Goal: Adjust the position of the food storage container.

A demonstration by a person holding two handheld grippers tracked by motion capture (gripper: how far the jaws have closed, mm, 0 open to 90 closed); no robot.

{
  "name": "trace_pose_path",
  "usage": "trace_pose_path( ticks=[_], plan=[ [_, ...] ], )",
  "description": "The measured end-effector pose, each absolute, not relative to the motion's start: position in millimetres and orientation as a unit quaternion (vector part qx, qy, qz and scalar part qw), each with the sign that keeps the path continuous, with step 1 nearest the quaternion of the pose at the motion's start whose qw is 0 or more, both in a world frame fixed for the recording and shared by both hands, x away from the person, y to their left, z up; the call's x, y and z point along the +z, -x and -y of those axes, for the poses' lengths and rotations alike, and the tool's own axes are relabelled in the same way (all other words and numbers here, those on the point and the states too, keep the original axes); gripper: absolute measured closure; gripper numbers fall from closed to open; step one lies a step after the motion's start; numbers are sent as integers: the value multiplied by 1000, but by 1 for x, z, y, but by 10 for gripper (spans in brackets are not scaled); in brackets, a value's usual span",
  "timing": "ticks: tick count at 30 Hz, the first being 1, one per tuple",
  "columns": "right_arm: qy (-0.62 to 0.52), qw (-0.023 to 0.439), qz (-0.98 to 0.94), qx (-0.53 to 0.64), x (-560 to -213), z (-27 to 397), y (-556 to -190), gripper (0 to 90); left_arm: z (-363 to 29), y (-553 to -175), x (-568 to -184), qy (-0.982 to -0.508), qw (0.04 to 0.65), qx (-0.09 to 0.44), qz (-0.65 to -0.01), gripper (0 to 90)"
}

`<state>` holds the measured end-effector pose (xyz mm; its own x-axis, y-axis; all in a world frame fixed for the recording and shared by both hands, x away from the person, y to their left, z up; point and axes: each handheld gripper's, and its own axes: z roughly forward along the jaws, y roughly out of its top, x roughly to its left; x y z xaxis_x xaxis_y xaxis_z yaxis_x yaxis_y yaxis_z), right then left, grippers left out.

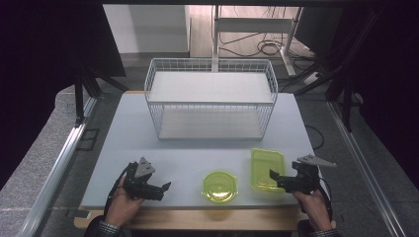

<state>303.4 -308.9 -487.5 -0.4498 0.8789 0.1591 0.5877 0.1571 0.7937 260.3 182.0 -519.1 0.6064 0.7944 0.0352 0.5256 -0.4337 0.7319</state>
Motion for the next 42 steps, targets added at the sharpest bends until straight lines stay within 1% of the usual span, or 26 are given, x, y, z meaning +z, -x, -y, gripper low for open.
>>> trace_pose_path(
  ticks=[5, 8, 12, 15, 18, 22, 23, 24, 29, 33, 36, 39, 42],
  plan=[
    [-495, 184, -747, 405, -488, 308, -304, 0, -181, -260, -519, -822, 356, 185, -404, 6],
    [-485, 179, -752, 409, -487, 308, -304, 0, -179, -260, -519, -826, 354, 179, -401, 0],
    [-487, 184, -749, 411, -486, 308, -304, 0, -178, -260, -517, -826, 361, 172, -396, 4],
    [-490, 186, -745, 413, -486, 309, -304, 13, -177, -259, -516, -825, 366, 170, -397, 32],
    [-489, 189, -743, 415, -484, 309, -303, 32, -175, -257, -513, -826, 373, 166, -390, 89],
    [-490, 189, -743, 414, -484, 308, -303, 51, -169, -254, -509, -831, 380, 162, -374, 207],
    [-490, 189, -745, 412, -484, 307, -303, 57, -165, -252, -507, -833, 380, 163, -367, 207],
    [-489, 189, -746, 410, -484, 306, -302, 71, -160, -249, -504, -836, 384, 158, -358, 289],
    [-488, 189, -746, 412, -483, 304, -302, 92, -148, -246, -497, -839, 397, 144, -342, 462],
    [-488, 187, -748, 409, -483, 302, -302, 105, -131, -241, -489, -843, 407, 124, -330, 600],
    [-488, 189, -748, 408, -483, 302, -302, 109, -120, -240, -486, -845, 414, 105, -322, 717],
    [-487, 191, -748, 408, -483, 302, -301, 111, -109, -240, -482, -850, 415, 99, -310, 838],
    [-486, 195, -748, 408, -482, 301, -301, 118, -98, -240, -477, -850, 426, 91, -296, 896]
  ],
)
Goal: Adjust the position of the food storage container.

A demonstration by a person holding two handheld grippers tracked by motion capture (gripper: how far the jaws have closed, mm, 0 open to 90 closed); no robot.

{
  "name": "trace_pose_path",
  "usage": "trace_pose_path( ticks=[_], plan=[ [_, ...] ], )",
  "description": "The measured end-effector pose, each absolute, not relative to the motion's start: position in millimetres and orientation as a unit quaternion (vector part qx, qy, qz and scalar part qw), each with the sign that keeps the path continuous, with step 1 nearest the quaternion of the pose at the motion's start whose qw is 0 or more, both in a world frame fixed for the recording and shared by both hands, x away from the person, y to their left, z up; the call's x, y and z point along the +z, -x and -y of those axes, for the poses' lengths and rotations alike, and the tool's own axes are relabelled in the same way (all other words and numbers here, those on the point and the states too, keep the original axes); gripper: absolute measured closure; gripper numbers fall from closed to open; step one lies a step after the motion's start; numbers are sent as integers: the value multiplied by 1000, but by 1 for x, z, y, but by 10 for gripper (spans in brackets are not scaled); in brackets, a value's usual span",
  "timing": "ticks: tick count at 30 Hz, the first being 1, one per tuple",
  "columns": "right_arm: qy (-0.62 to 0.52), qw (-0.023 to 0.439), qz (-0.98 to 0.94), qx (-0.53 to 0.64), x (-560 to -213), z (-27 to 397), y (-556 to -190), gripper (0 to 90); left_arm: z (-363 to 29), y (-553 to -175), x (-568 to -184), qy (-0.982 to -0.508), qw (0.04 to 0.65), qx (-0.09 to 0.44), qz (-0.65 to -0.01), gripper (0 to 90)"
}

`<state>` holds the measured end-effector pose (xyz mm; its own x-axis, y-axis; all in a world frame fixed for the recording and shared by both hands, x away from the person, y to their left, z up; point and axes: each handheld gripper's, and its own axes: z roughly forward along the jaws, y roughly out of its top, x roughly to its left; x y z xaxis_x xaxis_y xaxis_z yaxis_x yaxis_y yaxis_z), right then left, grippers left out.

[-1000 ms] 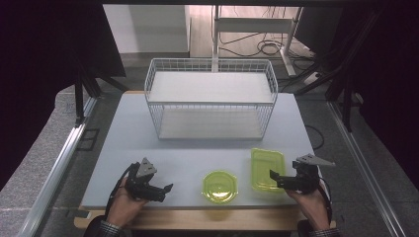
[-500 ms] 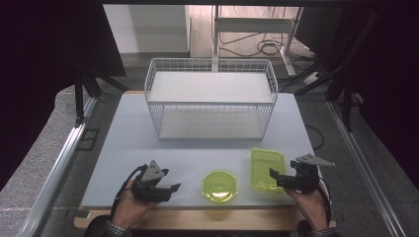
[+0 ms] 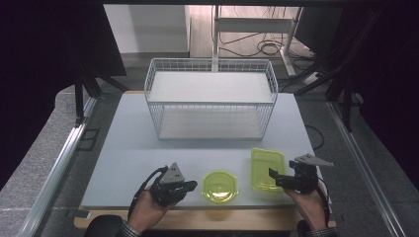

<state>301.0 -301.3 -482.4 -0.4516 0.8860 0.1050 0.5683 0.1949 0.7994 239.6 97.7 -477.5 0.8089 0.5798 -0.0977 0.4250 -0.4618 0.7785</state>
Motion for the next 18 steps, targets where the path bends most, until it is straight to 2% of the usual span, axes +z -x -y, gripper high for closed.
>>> trace_pose_path(
  ticks=[18],
  plan=[
    [-481, 202, -747, 411, -480, 300, -301, 156, -18, -230, -464, -868, 446, 60, -211, 899]
  ],
)
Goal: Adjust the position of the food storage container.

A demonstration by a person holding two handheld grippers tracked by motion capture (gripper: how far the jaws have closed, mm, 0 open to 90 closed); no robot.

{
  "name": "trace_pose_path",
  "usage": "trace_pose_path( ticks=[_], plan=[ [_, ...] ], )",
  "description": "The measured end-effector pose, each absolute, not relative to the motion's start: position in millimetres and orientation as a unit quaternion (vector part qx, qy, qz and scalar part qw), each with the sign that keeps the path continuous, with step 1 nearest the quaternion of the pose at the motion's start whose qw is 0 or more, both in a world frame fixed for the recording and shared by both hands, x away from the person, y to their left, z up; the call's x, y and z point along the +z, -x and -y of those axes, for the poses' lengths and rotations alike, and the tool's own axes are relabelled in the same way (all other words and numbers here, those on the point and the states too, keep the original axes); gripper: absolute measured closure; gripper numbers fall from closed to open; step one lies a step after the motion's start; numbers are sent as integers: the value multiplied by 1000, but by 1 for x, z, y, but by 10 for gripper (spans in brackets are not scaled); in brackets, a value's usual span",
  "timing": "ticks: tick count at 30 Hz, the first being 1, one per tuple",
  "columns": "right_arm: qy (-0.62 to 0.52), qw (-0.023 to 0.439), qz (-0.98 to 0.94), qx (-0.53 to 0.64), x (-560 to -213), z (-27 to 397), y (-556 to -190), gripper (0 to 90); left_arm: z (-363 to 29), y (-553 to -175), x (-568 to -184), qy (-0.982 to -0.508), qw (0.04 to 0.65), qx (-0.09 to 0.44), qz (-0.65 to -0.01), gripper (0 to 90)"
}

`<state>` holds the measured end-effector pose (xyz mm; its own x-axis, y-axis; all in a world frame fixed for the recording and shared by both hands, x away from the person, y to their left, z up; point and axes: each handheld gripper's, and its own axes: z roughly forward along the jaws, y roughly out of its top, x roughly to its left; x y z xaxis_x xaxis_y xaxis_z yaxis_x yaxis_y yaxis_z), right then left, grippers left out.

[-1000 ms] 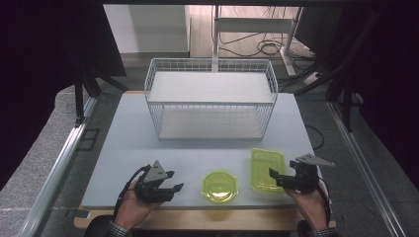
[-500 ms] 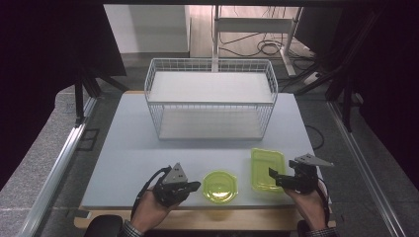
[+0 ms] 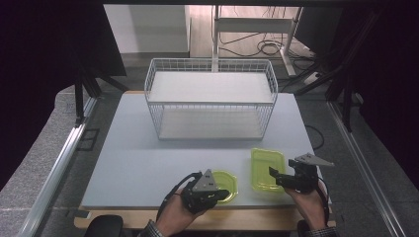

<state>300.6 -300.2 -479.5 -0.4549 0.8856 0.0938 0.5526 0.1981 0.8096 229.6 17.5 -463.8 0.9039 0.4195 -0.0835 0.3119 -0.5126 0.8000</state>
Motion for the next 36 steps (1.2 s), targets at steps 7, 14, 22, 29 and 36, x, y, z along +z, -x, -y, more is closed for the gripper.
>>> trace_pose_path(
  ticks=[7, 14, 22, 29, 36],
  plan=[
    [-482, 202, -745, 414, -478, 302, -300, 165, 9, -229, -476, -885, 420, 62, -193, 900],
    [-481, 202, -745, 415, -478, 302, -301, 168, 7, -233, -486, -884, 411, 59, -216, 900],
    [-481, 202, -745, 415, -478, 302, -301, 176, -9, -244, -488, -875, 413, 62, -246, 900],
    [-481, 200, -747, 413, -478, 301, -301, 184, -25, -258, -491, -869, 407, 69, -273, 900],
    [-481, 202, -748, 410, -478, 300, -301, 186, -31, -265, -489, -864, 412, 64, -282, 899]
  ],
)
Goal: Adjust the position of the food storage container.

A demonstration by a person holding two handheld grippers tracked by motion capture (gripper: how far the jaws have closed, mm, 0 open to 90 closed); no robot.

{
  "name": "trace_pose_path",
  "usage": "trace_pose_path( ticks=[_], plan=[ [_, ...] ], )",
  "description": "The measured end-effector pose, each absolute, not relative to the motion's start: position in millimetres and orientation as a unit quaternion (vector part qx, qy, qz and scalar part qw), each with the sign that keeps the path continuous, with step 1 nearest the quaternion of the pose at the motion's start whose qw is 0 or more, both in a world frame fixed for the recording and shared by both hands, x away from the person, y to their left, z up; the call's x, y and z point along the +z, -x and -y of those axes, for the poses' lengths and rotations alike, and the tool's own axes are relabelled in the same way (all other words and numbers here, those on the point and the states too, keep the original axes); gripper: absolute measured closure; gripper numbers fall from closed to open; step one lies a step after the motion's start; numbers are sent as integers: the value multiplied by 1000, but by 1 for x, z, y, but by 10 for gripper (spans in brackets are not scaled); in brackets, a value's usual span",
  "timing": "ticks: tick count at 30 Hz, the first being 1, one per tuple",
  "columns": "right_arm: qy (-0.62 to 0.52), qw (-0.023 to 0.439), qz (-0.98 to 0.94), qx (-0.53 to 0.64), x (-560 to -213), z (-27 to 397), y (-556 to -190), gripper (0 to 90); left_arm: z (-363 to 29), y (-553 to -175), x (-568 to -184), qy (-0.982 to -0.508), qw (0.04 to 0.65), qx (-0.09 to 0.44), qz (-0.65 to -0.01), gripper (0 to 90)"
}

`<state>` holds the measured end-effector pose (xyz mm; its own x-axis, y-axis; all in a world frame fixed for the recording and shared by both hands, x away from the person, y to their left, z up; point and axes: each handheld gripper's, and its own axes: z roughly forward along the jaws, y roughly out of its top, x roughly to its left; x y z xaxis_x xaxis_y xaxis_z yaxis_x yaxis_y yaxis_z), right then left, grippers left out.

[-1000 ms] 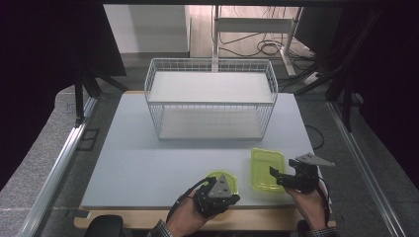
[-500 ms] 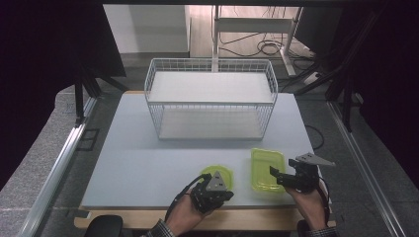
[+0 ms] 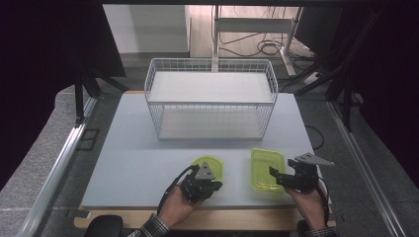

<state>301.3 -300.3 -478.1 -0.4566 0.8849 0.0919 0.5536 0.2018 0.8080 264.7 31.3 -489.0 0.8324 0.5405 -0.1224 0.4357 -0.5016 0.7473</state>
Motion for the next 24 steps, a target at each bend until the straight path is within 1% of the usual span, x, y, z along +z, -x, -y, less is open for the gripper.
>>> trace_pose_path(
  ticks=[4, 6, 8, 13, 17, 21, 24],
  plan=[
    [-480, 201, -748, 411, -478, 300, -301, 187, -23, -268, -479, -865, 414, 72, -273, 899],
    [-478, 202, -750, 410, -478, 299, -301, 187, -10, -277, -471, -869, 408, 81, -268, 899],
    [-478, 202, -751, 409, -478, 299, -301, 187, -3, -286, -471, -873, 396, 95, -268, 899],
    [-477, 201, -751, 409, -478, 300, -301, 187, 5, -299, -480, -882, 372, 94, -275, 899],
    [-479, 198, -751, 409, -479, 300, -301, 191, 1, -299, -482, -879, 372, 97, -281, 899],
    [-478, 197, -753, 408, -479, 300, -302, 195, -10, -301, -482, -877, 369, 106, -289, 899],
    [-479, 195, -754, 406, -480, 299, -302, 198, -29, -304, -484, -870, 369, 104, -311, 899]
  ],
)
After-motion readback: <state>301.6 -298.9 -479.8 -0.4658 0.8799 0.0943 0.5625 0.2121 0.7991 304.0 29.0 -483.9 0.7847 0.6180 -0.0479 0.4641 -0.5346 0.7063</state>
